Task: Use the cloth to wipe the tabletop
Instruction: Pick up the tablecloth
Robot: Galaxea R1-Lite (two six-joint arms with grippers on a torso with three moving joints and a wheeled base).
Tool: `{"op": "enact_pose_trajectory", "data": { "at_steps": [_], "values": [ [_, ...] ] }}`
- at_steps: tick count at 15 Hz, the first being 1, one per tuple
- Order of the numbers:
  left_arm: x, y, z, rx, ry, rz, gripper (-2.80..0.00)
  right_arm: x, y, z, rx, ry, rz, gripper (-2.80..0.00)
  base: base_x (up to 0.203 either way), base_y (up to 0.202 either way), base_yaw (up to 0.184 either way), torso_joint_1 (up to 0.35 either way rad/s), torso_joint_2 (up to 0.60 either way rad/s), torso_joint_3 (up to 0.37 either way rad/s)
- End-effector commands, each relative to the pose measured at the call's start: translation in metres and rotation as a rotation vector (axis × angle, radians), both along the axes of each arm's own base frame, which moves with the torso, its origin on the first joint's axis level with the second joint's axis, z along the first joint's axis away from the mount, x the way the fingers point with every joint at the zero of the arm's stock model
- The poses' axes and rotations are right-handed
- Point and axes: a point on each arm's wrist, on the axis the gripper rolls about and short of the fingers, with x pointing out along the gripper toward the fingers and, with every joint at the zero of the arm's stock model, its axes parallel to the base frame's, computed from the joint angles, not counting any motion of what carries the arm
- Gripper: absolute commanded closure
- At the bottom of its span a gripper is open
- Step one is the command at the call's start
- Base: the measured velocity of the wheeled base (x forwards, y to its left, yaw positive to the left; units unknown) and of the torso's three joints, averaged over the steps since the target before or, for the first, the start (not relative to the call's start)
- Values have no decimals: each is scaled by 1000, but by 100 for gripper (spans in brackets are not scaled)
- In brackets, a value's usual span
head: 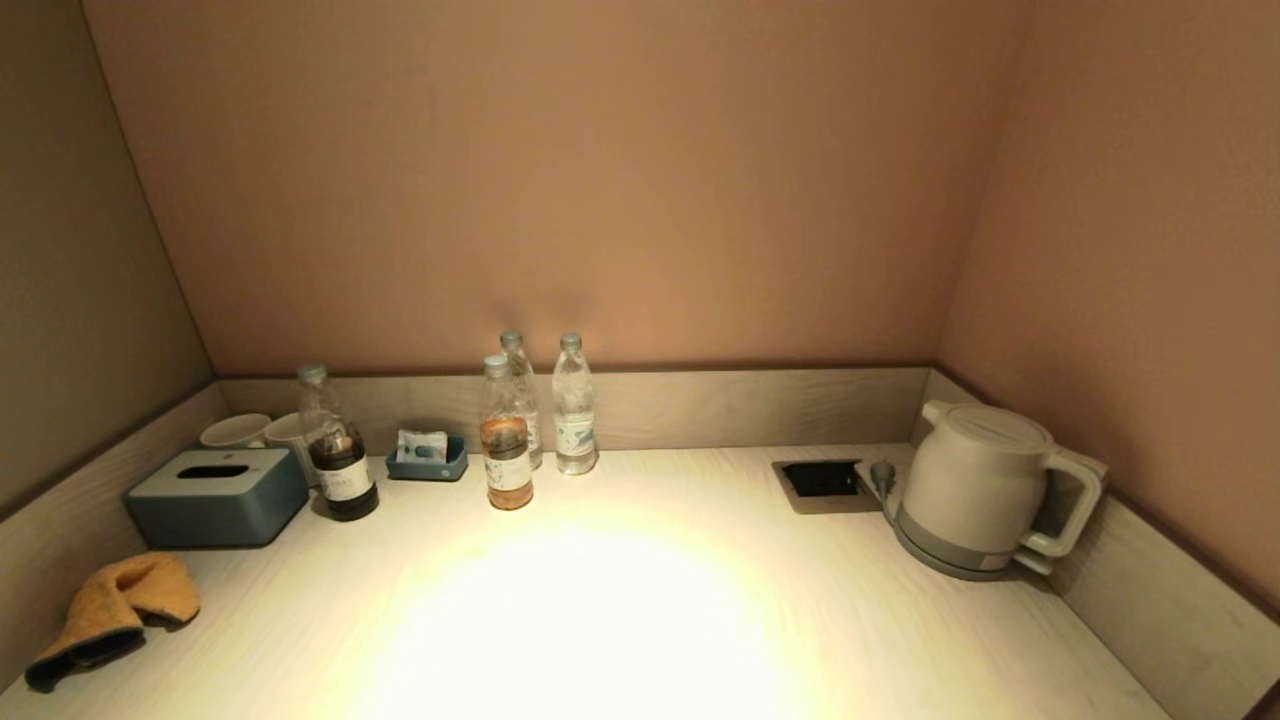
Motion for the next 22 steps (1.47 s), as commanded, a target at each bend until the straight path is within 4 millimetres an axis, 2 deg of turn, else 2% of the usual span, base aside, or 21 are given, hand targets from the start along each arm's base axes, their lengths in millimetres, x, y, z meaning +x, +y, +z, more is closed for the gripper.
{"op": "enact_pose_trajectory", "data": {
  "at_steps": [1, 13, 14, 17, 19, 22],
  "values": [
    [0, 0, 0, 0, -1, 1, 0, 0, 0, 0, 0, 0, 0, 0, 0, 0, 0, 0, 0, 0],
    [-1, 0, 3, -37, -2, 6, 0, 0, 0, 0, -1, 0, 0, 0, 0, 0, 0, 0, 0, 0],
    [-3, 0, 8, -54, -1, 10, 0, 0, 0, 0, -1, 0, 0, 0, 0, 0, 0, 0, 0, 0],
    [-8, 1, 41, -163, 57, 47, 0, 0, 0, 0, 0, 0, 0, 0, 0, 0, 0, 0, 0, 0],
    [7, 2, 67, -241, 206, 100, 0, 0, 0, 0, -1, 0, 0, 0, 0, 0, 0, 0, 0, 0],
    [67, 4, 92, -286, 533, 220, 0, 0, 0, 0, -1, 0, 0, 0, 0, 0, 0, 0, 0, 0]
  ]
}}
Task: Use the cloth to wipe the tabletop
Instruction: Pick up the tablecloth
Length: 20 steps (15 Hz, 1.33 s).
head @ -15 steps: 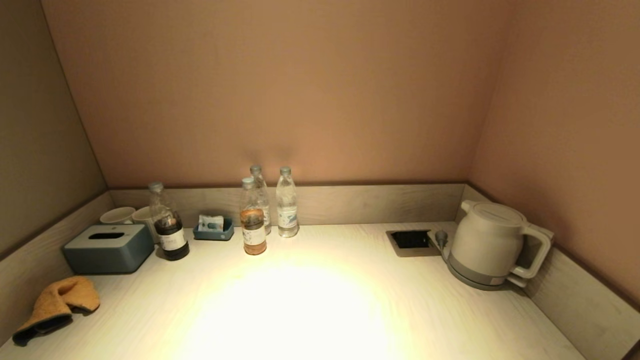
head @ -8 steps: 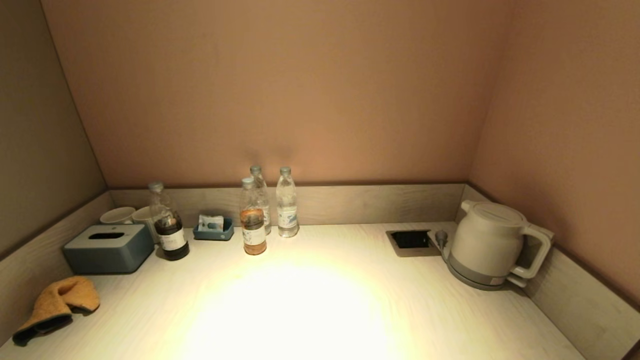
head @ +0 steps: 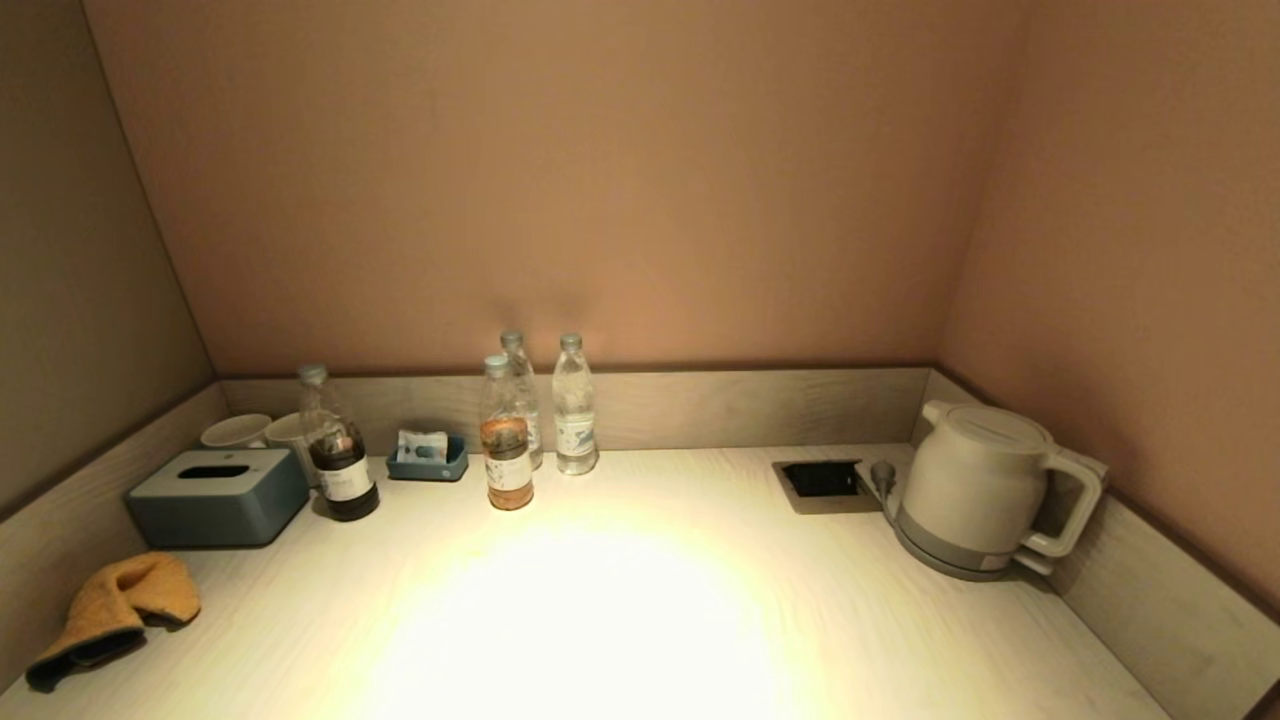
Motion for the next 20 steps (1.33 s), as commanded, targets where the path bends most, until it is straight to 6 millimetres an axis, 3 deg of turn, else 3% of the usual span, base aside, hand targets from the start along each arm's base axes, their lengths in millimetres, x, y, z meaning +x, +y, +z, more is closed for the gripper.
{"op": "enact_pose_trajectory", "data": {
  "at_steps": [1, 6, 9, 11, 15, 18, 20],
  "values": [
    [60, 2, 8, -21, 287, 36, 0, 0, 0, 0, 0, 0, 1, 0, 0, 0, 0, 0, 0, 0],
    [177, 13, 8, -84, 561, 181, 0, 0, 0, 0, 0, 0, 1, 0, 0, 0, 0, 0, 0, 0],
    [245, 29, -11, -121, 659, 262, 0, 0, 0, 0, 1, 0, 1, 0, 0, 0, 0, 0, 0, 0],
    [278, 46, -19, -138, 674, 321, 0, 0, 0, 0, 1, 0, 1, 0, 0, 0, 0, 0, 0, 0],
    [310, 104, -46, -81, 765, 371, 0, 0, 0, 0, 0, -2, 1, 0, 0, 0, 0, 0, 0, 0],
    [321, 125, -69, -47, 829, 397, 0, 0, 0, 0, 1, 0, 1, 0, 0, 0, 0, 0, 0, 0],
    [329, 127, -78, -41, 835, 388, 0, 0, 0, 0, 0, 0, 1, 0, 0, 0, 0, 0, 0, 0]
  ]
}}
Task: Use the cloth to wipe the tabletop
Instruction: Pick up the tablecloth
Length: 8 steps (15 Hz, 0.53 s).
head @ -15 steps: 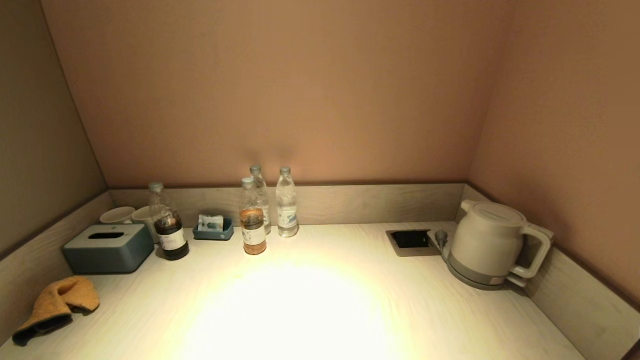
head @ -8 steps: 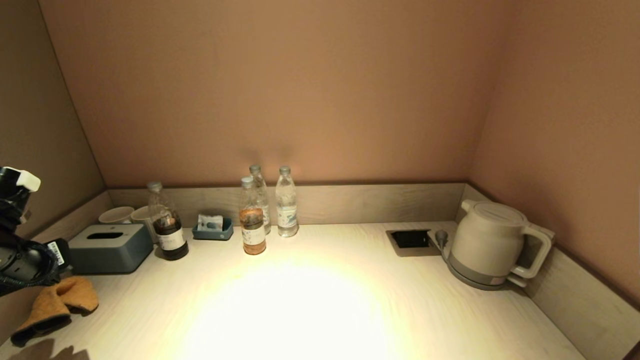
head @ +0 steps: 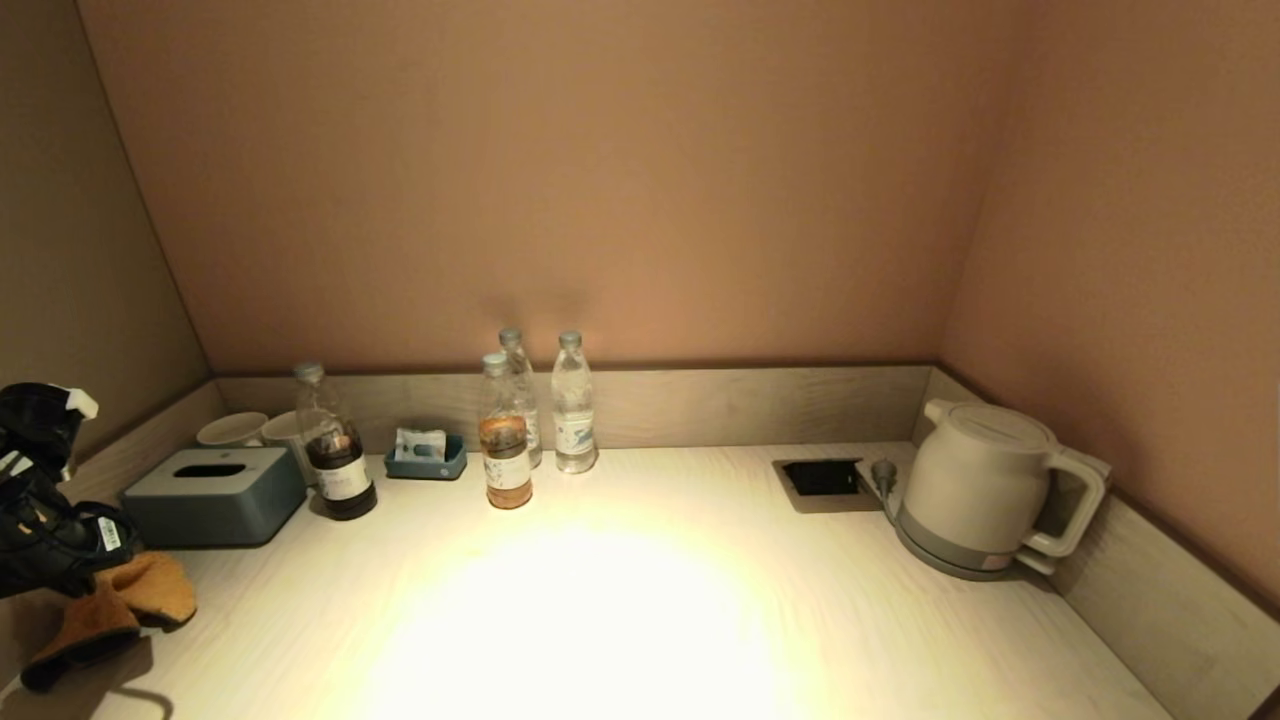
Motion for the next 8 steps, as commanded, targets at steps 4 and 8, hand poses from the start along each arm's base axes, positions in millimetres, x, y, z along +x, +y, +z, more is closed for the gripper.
{"op": "enact_pose_trajectory", "data": {
  "at_steps": [4, 8],
  "values": [
    [15, 6, -25, -6, 39, -10, 0, 0, 0, 0, 1, 1, 0, 0, 0, 0, 0, 0, 0, 0],
    [19, 5, -27, 0, 29, -16, -280, 0, 0, 0, 1, 1, 0, 0, 0, 0, 0, 0, 0, 0]
  ]
}}
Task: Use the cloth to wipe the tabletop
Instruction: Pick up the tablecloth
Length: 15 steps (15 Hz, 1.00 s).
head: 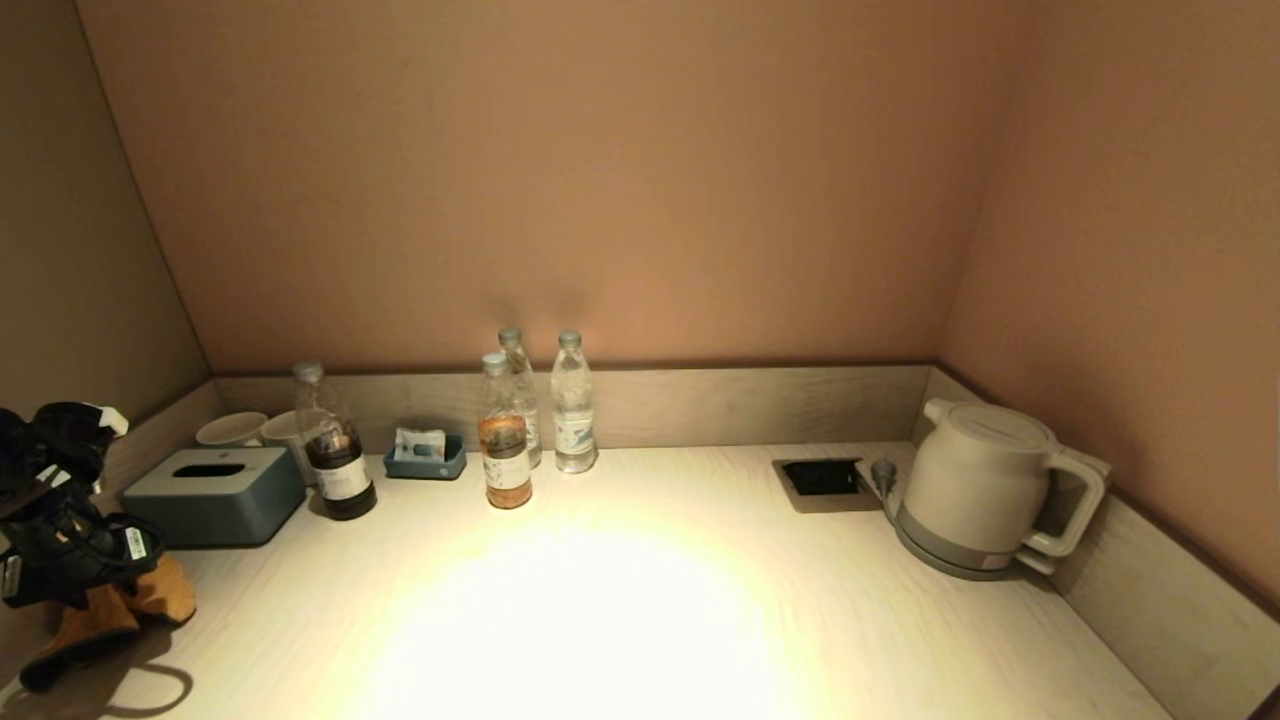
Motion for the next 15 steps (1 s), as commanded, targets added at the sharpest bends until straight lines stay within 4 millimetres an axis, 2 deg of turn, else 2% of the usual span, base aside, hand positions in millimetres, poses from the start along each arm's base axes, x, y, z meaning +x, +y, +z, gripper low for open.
{"op": "enact_pose_trajectory", "data": {
  "at_steps": [1, 3, 5, 8, 10, 15],
  "values": [
    [1, 0, 1, 9, -20, 1, -280, 0, 0, 0, -1, 0, 0, 0, 0, 0, 0, 0, 0, 0],
    [1, 0, 1, 10, -23, 2, -280, 0, 0, 0, 1, 0, 0, 0, 0, 0, 0, 0, 0, 0],
    [9, 3, -12, 9, -22, 3, -280, 0, 0, 0, -1, 0, 0, 0, 0, 0, 0, 0, 0, 0],
    [11, 5, -17, 6, -17, 4, -280, 0, 0, 0, -1, 0, 0, 0, 0, 0, 0, 0, 0, 0],
    [20, 8, -25, 8, -21, 6, -280, 0, 0, 0, 0, 0, 0, 0, 0, 0, 0, 0, 0, 0],
    [23, 10, -29, 9, -23, 10, -280, 0, 0, 0, 1, 0, 0, 0, 0, 0, 0, 0, 0, 0]
  ]
}}
